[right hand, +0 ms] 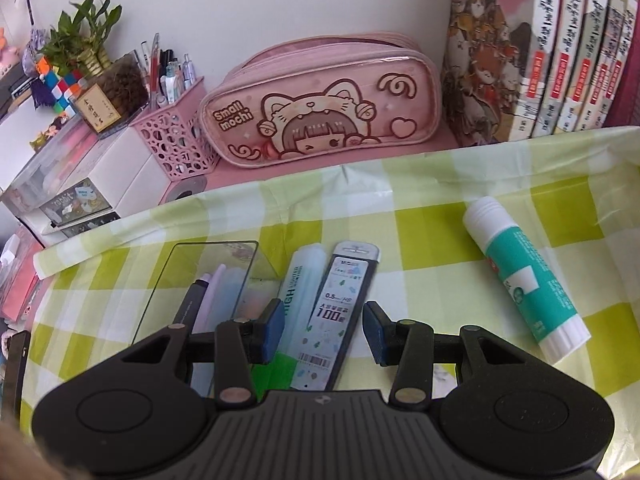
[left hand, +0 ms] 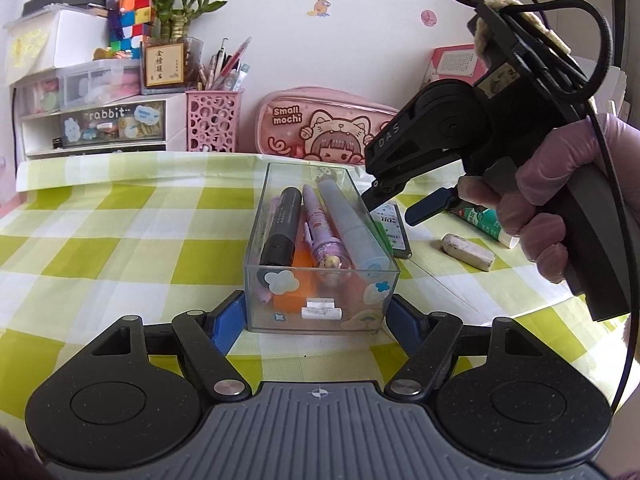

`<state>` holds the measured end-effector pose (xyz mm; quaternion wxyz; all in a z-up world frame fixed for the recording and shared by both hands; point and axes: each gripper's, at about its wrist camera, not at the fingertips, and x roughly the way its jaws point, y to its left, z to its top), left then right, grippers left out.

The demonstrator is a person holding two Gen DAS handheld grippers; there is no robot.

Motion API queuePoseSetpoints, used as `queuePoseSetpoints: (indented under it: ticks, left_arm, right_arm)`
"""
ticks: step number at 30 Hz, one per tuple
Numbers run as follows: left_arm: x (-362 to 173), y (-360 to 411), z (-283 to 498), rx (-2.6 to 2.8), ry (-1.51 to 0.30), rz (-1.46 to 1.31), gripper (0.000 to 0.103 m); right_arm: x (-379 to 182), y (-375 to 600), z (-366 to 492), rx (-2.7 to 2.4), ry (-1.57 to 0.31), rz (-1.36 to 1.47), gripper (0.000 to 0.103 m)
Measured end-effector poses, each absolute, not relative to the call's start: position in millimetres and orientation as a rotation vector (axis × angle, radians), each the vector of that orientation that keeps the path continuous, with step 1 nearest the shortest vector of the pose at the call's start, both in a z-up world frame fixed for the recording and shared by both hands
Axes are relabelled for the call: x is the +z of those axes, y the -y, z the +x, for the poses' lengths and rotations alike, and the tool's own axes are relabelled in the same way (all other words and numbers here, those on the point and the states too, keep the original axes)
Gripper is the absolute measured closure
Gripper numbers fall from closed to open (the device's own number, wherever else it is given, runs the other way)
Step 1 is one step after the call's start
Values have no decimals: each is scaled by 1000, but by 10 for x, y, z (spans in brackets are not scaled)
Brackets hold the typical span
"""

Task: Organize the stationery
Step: 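Move the right gripper to the green-capped highlighter and grasp it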

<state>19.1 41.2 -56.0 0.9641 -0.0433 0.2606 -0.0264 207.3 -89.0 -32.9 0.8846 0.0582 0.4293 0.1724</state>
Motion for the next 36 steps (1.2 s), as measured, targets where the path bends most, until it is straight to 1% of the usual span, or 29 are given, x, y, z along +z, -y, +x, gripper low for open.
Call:
queuePoseSetpoints:
  ticks: [6,14,16,20,22,24,31,36]
  left_arm:
    - [-560,-417,194,-56,-529,-92,29]
    - [-560,-417,195,-55,-529,-91,29]
    - [-565,-411,192,-54,-528,-90,29]
    - [-569,-400,193,-53,-528,-87,29]
    - [-568,-400,193,-56,-528,-89,29]
    - [-565,-395,191,-60,-528,-90,29]
    - [-562,-389,184,-65,-527,-91,29]
    - [-561,-388,187,-68,-528,-91,29]
  right_arm:
    - [-351,858,2043,375,-863,56,58]
    - [-327,1228,2022,301,-870,42,58]
    - [-308,1310,2015,298,-877,76,60]
    - [-258,1317,1911,364,-832,110,63]
    - [-266,1249,1873,371,-823,79,68]
    - [-296,1170,1855,364,-821,45,71]
    - [-362,1032,1785,316,-790,-41,73]
    - [-361,992,1749,364,-798,-26,76]
